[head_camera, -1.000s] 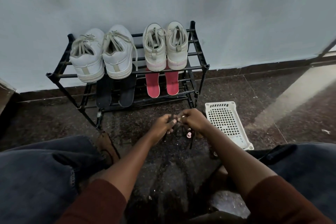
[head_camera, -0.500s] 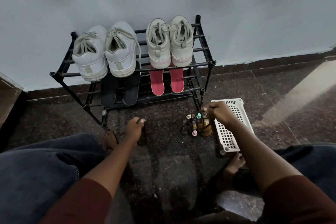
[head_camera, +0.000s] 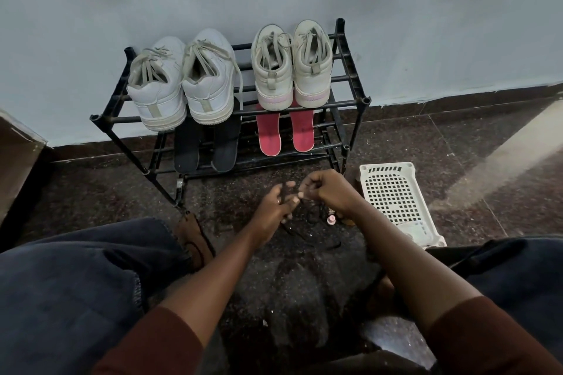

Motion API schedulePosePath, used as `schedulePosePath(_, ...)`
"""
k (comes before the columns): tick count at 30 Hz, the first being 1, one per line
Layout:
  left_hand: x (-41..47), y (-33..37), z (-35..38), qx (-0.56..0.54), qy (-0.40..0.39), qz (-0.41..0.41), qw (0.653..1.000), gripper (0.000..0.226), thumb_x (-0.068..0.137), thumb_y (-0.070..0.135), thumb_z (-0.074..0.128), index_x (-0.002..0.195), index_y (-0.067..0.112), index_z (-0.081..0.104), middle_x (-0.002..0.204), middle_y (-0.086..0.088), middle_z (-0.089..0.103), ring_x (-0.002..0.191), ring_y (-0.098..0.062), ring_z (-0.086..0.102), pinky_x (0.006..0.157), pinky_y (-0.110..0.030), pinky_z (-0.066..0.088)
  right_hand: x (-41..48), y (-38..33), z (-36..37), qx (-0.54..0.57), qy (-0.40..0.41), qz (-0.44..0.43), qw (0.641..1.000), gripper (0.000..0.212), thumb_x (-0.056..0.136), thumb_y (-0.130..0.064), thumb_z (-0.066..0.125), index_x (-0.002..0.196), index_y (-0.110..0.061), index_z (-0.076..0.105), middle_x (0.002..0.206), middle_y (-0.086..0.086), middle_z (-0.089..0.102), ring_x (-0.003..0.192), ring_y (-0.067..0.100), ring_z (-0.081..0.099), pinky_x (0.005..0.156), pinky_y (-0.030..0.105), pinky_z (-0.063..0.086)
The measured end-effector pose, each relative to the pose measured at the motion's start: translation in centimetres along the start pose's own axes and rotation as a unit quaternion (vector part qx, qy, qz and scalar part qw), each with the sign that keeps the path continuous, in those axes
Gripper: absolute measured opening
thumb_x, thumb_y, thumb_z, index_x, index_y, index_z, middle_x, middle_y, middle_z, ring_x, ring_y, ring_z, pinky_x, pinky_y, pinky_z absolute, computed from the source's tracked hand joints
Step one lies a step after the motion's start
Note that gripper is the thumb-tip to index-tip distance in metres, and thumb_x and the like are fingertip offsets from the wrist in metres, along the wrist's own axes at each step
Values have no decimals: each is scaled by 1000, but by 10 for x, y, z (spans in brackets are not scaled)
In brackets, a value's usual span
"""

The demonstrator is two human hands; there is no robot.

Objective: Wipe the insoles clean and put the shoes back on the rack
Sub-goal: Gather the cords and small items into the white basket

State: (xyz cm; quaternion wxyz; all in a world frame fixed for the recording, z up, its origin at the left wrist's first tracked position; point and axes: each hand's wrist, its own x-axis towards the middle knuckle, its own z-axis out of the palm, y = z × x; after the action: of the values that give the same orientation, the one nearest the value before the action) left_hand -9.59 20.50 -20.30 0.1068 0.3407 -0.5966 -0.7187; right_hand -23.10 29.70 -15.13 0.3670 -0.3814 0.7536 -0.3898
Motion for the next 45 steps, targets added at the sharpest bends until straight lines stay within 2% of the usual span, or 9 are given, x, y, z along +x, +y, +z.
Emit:
schedulePosePath(7,0,-3,-8,125,47,15,991,19,94,6,54,113,10,55,76,2,60,50,5,51,49,-10,38,-2,17,0,38,-3,43,998,9,86,-12,61,79,-10,67,62,1,64,54,2,54,58,19,43)
schedulePosePath(14,6,-22,-48,178,160,-19,971,13,93,12,58,105,14,59,90,-8,62,86,-23,60,70,-32,46,0,37,-15,55,33,83,994,15,87,-10,58,80,0,67,59,-1,61,52,13,47,47,22,37)
schedulePosePath(17,8,-29,-73,216,230,-31,948,10,90,14,61,100,15,63,97,-13,67,93,-28,62,83,-41,49,1,43,-22,55,46,87,994,16,85,-7,60,76,4,67,54,-11,62,55,6,50,58,25,39)
schedulePosePath(21,9,-36,-98,203,319,-59,924,20,89,14,63,108,8,65,99,-14,67,91,-29,61,67,-28,48,-1,47,-29,53,63,90,993,12,83,-2,61,77,2,70,67,-10,68,65,7,57,66,27,45)
schedulePosePath(25,10,-38,-110,193,347,-75,915,19,88,11,63,106,5,65,102,-19,67,97,-34,62,84,-39,48,-4,47,-34,43,68,86,993,13,83,-1,60,79,-4,72,77,2,68,71,15,59,69,28,46)
schedulePosePath(30,6,-38,-117,234,376,-106,890,18,89,20,62,103,9,65,96,-16,66,93,-34,61,82,-41,48,-6,46,-40,16,95,100,990,13,86,-4,59,84,-5,72,68,0,64,56,5,50,56,20,38)
schedulePosePath(33,5,-37,-118,203,384,-120,893,22,90,22,61,107,10,65,100,-16,67,94,-31,61,85,-41,50,-7,49,-42,26,119,120,985,16,87,-3,57,80,-7,71,61,-1,61,50,2,49,50,16,36)
schedulePosePath(38,3,-32,-105,130,334,-85,929,36,93,28,59,117,2,60,95,-14,67,88,-26,61,80,-33,44,-4,46,-44,22,214,129,968,21,82,-5,65,63,-16,65,59,-3,64,59,14,57,62,33,49)
schedulePosePath(45,3,4,-64,-206,221,-72,950,23,103,11,35,98,6,57,105,-5,58,84,-8,57,72,-24,43,-3,18,-28,-11,176,92,980,25,87,-6,58,63,-12,64,55,-1,63,36,-3,48,37,11,37)
